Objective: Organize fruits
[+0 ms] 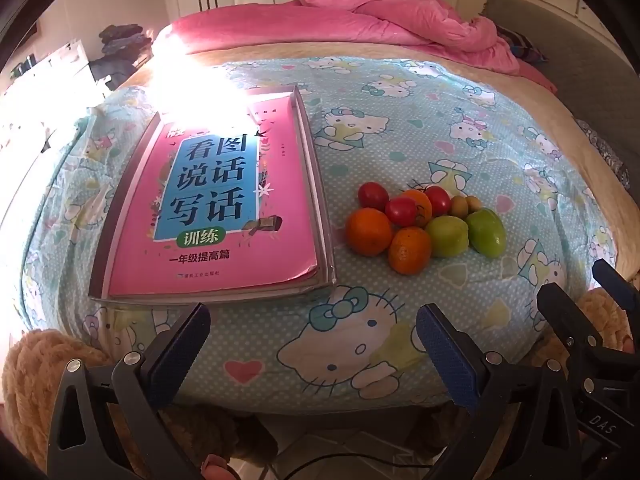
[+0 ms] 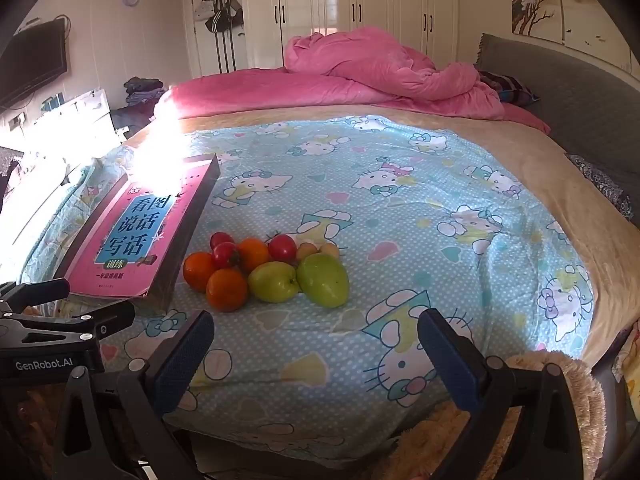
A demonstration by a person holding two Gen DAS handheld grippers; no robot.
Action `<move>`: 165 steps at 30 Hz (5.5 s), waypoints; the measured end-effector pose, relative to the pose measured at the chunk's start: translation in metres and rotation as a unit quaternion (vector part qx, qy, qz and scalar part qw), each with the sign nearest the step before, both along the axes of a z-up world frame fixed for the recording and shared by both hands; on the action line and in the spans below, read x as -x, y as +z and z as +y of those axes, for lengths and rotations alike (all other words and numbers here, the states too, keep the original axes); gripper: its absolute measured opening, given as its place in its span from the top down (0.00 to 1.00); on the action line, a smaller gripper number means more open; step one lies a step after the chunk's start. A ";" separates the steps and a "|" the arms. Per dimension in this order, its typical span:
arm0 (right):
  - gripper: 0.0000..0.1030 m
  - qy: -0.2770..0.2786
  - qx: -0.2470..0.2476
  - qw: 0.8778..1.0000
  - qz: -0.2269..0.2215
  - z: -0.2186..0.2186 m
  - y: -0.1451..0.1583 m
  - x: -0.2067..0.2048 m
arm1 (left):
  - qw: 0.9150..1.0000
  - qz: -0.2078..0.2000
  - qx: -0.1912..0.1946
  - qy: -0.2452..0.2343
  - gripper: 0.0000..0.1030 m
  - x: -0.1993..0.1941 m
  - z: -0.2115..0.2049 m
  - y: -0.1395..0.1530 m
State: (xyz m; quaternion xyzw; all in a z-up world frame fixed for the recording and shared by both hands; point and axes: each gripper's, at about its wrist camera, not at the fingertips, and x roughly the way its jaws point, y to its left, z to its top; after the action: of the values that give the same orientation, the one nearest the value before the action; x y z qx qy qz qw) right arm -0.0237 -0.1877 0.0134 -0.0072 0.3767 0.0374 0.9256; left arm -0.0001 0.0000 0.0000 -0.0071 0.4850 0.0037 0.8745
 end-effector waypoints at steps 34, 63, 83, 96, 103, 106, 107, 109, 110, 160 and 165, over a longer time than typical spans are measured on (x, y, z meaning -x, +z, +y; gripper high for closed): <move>0.00 -0.004 -0.007 1.000 0.012 -0.003 -0.005 -0.003 | 1.000 0.008 0.015 -0.005 0.00 -0.004 -0.002 0.001; 0.01 -0.009 -0.015 0.995 0.096 -0.034 -0.031 -0.067 | 0.993 0.026 0.057 -0.100 0.05 -0.032 -0.041 -0.004; 0.01 0.009 -0.041 0.989 0.140 -0.046 -0.045 -0.095 | 0.988 0.098 0.074 -0.089 0.43 -0.078 -0.061 -0.044; 0.01 0.024 -0.045 0.986 0.157 -0.046 -0.053 -0.107 | 0.991 0.104 0.032 -0.074 0.43 -0.087 -0.068 -0.057; 0.11 0.049 -0.048 0.982 0.177 -0.038 -0.062 -0.117 | 0.992 0.103 0.030 -0.066 0.48 -0.090 -0.072 -0.059; 0.18 0.057 -0.054 0.980 0.180 -0.036 -0.064 -0.119 | 0.991 0.109 0.044 -0.070 0.60 -0.091 -0.073 -0.063; 0.20 0.060 -0.055 0.980 0.180 -0.035 -0.065 -0.119 | 0.991 0.109 0.044 -0.069 0.60 -0.092 -0.074 -0.063; 0.30 0.070 -0.060 0.979 0.182 -0.033 -0.066 -0.121 | 0.991 0.106 0.046 -0.066 0.60 -0.092 -0.074 -0.064; 0.31 0.076 -0.066 0.978 0.184 -0.032 -0.067 -0.122 | 0.991 0.106 0.047 -0.066 0.60 -0.092 -0.074 -0.064; 0.55 0.064 -0.134 0.976 0.161 -0.030 -0.071 -0.118 | 0.985 0.103 0.123 -0.072 0.60 -0.062 -0.042 -0.046; 0.55 0.048 -0.174 0.974 0.136 -0.043 -0.060 -0.115 | 0.984 0.099 0.130 -0.068 0.60 -0.060 -0.035 -0.040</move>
State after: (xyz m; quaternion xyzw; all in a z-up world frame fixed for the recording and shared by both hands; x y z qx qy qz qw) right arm 0.0910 -0.2307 -0.0468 0.1411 0.4861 0.1471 0.8498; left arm 0.0604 -0.0352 -0.0404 -0.0871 0.5652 -0.1178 0.8118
